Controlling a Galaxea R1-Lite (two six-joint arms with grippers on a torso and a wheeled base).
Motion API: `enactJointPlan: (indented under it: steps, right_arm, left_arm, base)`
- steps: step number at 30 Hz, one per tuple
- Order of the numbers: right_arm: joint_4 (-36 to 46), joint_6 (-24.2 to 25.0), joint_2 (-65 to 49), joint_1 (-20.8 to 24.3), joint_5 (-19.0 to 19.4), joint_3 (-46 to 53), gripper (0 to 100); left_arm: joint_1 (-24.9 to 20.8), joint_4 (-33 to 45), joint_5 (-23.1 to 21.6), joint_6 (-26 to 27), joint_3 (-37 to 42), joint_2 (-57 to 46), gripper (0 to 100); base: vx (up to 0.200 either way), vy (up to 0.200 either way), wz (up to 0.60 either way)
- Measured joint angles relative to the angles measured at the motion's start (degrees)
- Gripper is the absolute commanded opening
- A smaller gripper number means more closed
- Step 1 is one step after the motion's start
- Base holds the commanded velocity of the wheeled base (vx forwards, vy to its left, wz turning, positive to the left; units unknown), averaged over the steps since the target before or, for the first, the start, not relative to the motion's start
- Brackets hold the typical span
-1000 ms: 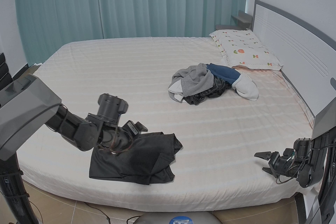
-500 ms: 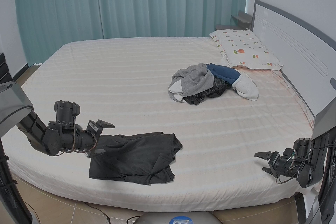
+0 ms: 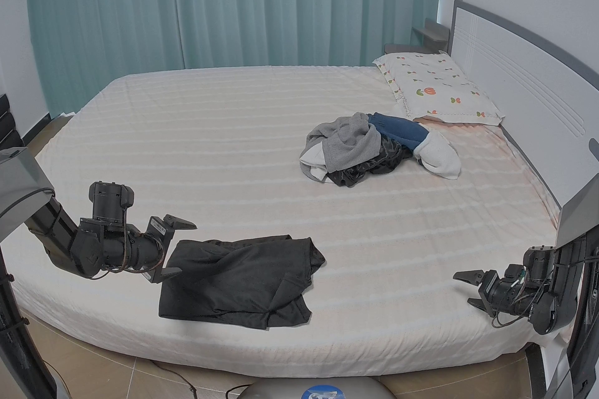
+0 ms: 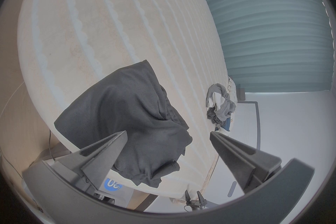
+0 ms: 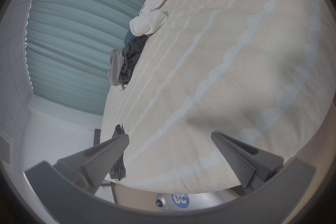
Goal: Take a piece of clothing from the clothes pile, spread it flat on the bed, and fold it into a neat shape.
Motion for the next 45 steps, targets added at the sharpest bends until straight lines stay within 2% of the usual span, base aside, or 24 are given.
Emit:
enactJointPlan:
  steps: [26,31,33,37,45]
  right_arm:
    - [0.0,-0.8,0.1,0.4,-0.7,-1.1,100]
    - [0.0,-0.7,-0.3,1.9,-1.5,-2.0,100]
    - [0.0,-0.7,-0.4,3.0,-2.9,-2.2,100]
    - [0.0,-0.6,-0.6,7.1,-8.3,-2.7,100]
    - [0.0,-0.7,-0.6,17.1,-18.9,-6.0,100]
  left_arm:
    - [1.7,-0.3,-0.2,-0.1,-0.7,1.2,100]
    - [1.7,-0.3,-0.2,-0.1,-0.7,1.4,100]
    - [1.7,-0.3,-0.2,-0.1,-0.8,1.4,100]
    - [1.7,-0.3,-0.2,-0.1,-0.8,1.5,100]
    - [1.6,-0.3,-0.1,0.1,-1.1,1.8,100]
  base:
    - [0.0,0.2,0.0]
    - [0.0,0.2,0.0]
    - [0.0,0.2,0.0]
    - [0.0,0.2,0.0]
    - [0.0,0.15,0.0]
